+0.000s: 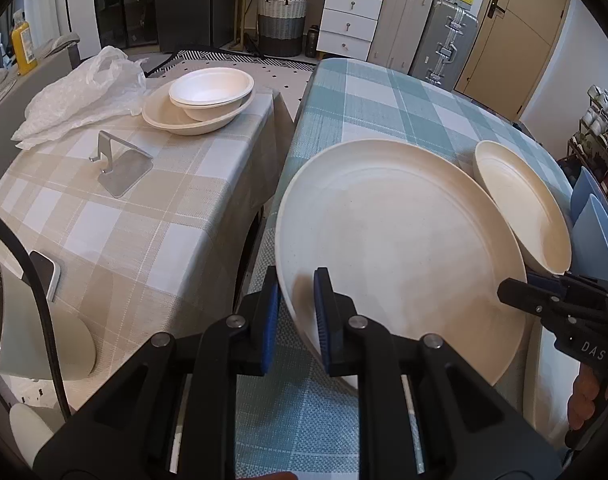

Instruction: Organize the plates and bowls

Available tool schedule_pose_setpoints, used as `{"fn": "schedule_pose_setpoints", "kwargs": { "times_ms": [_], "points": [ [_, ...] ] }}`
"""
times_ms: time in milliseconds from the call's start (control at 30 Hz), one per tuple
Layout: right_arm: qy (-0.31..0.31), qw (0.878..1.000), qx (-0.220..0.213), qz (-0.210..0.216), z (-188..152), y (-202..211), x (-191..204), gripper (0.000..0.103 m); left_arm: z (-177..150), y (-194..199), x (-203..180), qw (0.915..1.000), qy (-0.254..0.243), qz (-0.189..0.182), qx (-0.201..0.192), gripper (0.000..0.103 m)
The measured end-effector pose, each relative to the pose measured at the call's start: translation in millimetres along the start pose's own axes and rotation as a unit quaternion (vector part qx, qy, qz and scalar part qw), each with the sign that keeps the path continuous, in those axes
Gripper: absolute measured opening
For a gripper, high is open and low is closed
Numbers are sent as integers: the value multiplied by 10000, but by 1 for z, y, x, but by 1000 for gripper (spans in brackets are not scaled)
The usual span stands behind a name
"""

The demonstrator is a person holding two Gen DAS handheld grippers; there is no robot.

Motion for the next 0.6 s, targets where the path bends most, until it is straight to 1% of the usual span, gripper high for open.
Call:
{"fn": "schedule_pose_setpoints", "kwargs": {
  "times_ms": [267,600],
  "points": [
    [14,9998,-176,20,-2,14,0,25,-1,19,-8,9998,-96,58,-165,14],
    [10,9989,-467,35,-14,46,-1,25,-12,49,-28,9991,-241,124,-325,14]
  ]
}}
Point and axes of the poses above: each gripper's, at about its wrist camera, not at the fingertips, and y roughly against the way its jaws point, x to its left, z to its top, the point moved 8 cm from there along -y, roughly the way its jaws point, and after that the axes turned 14 degrees about x, right-handed, at the moved point
